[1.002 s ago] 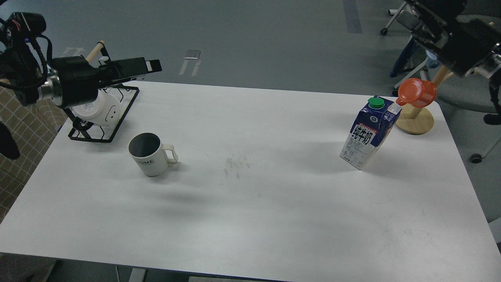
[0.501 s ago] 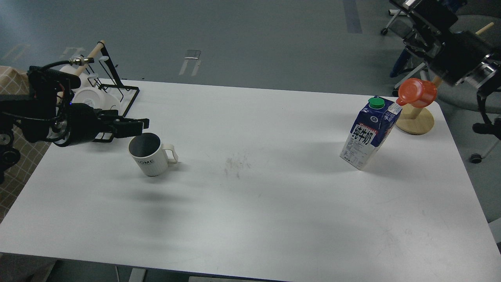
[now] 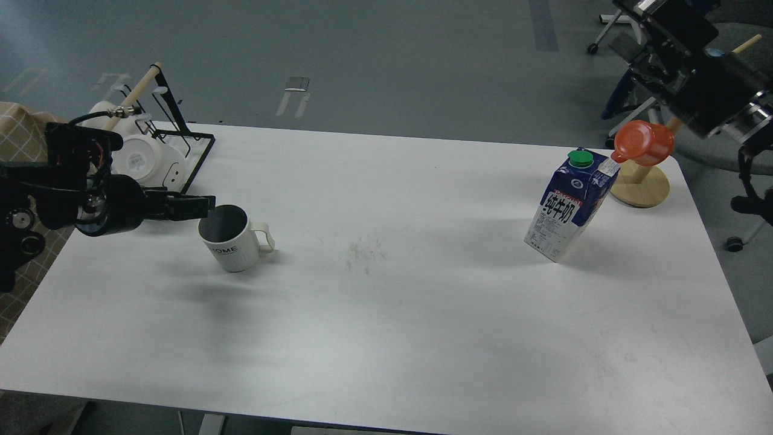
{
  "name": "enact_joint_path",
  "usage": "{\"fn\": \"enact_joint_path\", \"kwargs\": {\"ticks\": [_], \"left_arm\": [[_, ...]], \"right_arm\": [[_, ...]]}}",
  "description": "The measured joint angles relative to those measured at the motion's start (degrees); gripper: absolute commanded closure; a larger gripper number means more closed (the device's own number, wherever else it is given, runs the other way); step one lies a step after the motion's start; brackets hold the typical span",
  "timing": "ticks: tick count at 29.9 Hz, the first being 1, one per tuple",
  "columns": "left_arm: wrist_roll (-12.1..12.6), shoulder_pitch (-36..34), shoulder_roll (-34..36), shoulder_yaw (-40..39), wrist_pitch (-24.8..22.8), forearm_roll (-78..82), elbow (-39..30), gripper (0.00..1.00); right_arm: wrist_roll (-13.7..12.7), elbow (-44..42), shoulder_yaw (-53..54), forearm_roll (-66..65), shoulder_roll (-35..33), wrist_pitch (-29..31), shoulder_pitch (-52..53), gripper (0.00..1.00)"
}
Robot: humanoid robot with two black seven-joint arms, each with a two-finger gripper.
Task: Place cup and milk with both arms
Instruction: 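Lower the left gripper toward the white mug, then grasp the white mug with the left gripper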
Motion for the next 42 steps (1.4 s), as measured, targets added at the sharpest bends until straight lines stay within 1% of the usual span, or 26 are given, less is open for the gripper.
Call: {"fn": "enact_joint_path", "kwargs": {"ticks": [7,15,19,23,30,31,35,36,37,38,39,40,42], "left_arm": [[0.15,0.22,-3.59,0.05,0.00,0.15,1.78,0.02],[0.15,0.41,-5.68,0.12,0.00,0.37,4.87,0.02],[0.15,0.41,-6.15,0.22,0.00,0.44,6.64,0.02],[0.01,0.41,-6.22,1.99,0.00,0.63,8.05,0.02],[-0.12,0.41,-6.40,3.34,0.00,0.60,8.31,0.02],[-0.12,0.41,-6.53,3.34,0.00,0.50,8.32,0.02],[-0.13,0.36,-7.27,3.34,0.00,0.11,8.36,0.09],[-0.13,0.34,-7.32,3.34,0.00,0.11,8.40,0.17],[-0.13,0.34,-7.35,3.35,0.00,0.12,8.44,0.21],[-0.13,0.33,-7.37,3.35,0.00,0.18,8.50,0.34],[-0.13,0.33,-7.39,3.36,0.00,0.30,8.67,0.55],[-0.13,0.31,-7.42,3.37,0.00,0.34,8.94,0.65],[-0.12,0.20,-7.46,3.38,0.00,0.51,9.54,0.80]], "right_arm": [[0.00,0.06,0.35,0.00,-0.07,-0.02,-0.11,0.00],[0.00,0.20,0.55,0.00,-0.34,-0.08,-0.51,0.00],[0.00,0.25,0.71,0.00,-0.56,-0.16,-0.83,0.00],[0.00,0.38,0.97,0.00,-0.60,-0.30,-1.13,0.00],[0.00,0.69,1.50,0.00,-0.69,-0.60,-1.46,0.00],[0.00,0.70,1.51,0.00,-0.69,-0.61,-1.50,0.00],[0.00,0.75,1.52,0.00,-0.70,-0.68,-1.74,0.00],[0.00,0.76,1.52,0.00,-0.70,-0.70,-1.80,0.00],[0.00,0.77,1.52,0.00,-0.70,-0.74,-1.83,0.00],[0.00,0.80,1.52,0.00,-0.70,-0.76,-1.85,0.00],[0.00,0.83,1.52,0.00,-0.70,-0.77,-1.86,0.00],[0.00,0.85,1.52,0.00,-0.70,-0.78,-1.86,0.00],[0.00,0.87,1.52,0.00,-0.70,-0.78,-1.88,0.00]]}}
